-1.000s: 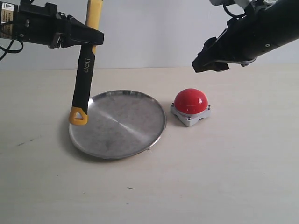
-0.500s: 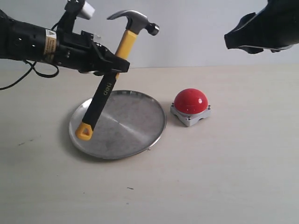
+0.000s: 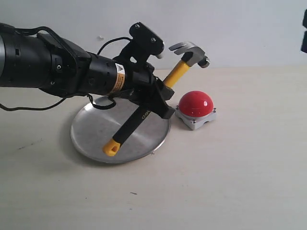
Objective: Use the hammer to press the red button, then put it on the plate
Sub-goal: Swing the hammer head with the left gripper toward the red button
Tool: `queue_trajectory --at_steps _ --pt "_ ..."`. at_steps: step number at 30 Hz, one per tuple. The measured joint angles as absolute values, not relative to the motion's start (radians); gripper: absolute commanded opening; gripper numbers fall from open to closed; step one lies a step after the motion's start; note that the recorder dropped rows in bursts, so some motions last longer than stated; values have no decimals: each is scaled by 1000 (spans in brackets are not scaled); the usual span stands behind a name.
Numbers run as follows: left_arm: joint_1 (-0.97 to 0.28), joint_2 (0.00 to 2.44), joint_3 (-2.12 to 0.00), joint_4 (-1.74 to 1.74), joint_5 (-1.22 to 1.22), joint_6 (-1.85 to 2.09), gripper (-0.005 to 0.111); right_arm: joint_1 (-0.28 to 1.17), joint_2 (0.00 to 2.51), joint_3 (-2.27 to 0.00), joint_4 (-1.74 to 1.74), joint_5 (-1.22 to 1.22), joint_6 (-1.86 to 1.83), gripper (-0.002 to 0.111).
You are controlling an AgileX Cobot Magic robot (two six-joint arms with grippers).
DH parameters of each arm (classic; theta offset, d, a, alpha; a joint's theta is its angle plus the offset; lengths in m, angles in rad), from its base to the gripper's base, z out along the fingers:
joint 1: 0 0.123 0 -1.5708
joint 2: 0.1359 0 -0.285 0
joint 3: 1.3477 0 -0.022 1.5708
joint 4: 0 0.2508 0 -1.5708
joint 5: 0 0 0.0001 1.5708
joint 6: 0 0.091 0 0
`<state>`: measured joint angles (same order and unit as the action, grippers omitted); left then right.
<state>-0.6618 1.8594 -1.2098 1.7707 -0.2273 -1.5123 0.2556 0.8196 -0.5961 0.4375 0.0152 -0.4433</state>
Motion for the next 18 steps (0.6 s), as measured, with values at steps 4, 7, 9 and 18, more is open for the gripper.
queue_trajectory --at_steps 4,7,9,18 --pt "-662 1864 -1207 1770 -219 -1575 0 256 671 -518 467 0 -441 22" --pt "-662 1914 -1217 1766 -217 -1612 0 256 621 -511 471 7 -441 22" --pt "-662 1949 -1229 1766 -217 -1635 0 256 615 -511 471 9 -441 22" --pt "-662 2035 -1318 1762 -203 -1747 0 256 615 -511 471 42 -441 22"
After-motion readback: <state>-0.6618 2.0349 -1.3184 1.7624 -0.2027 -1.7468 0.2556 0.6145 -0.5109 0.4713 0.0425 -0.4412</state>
